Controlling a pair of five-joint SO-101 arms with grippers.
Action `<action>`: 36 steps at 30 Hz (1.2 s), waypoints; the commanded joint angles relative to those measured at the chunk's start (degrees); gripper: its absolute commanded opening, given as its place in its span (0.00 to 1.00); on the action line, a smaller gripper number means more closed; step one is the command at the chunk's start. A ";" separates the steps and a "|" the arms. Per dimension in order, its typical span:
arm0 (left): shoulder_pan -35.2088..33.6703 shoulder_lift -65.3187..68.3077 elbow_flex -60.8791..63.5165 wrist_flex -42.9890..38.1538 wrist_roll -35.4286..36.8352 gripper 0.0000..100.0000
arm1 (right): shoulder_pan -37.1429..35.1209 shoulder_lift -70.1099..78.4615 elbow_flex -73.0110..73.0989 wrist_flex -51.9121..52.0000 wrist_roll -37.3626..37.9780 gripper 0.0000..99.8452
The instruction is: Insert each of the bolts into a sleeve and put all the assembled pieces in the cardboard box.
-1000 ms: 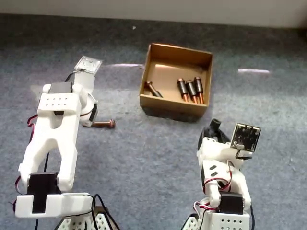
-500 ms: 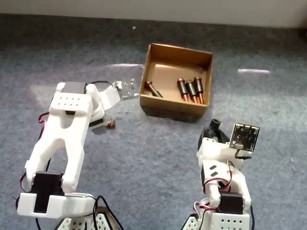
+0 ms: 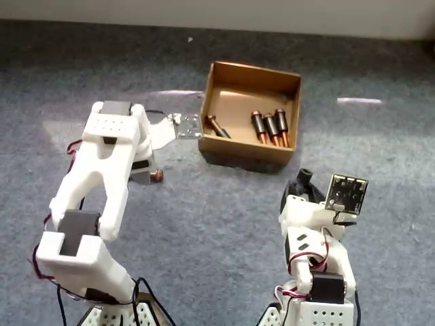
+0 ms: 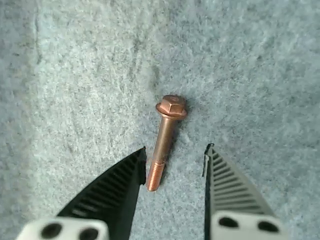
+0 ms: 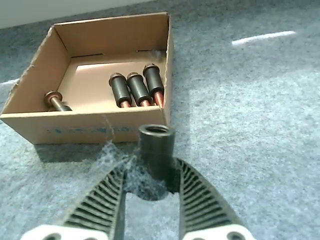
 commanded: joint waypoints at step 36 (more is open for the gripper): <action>4.26 21.58 -21.14 8.79 0.88 0.03 | 0.48 -1.01 -0.40 -0.75 0.97 0.01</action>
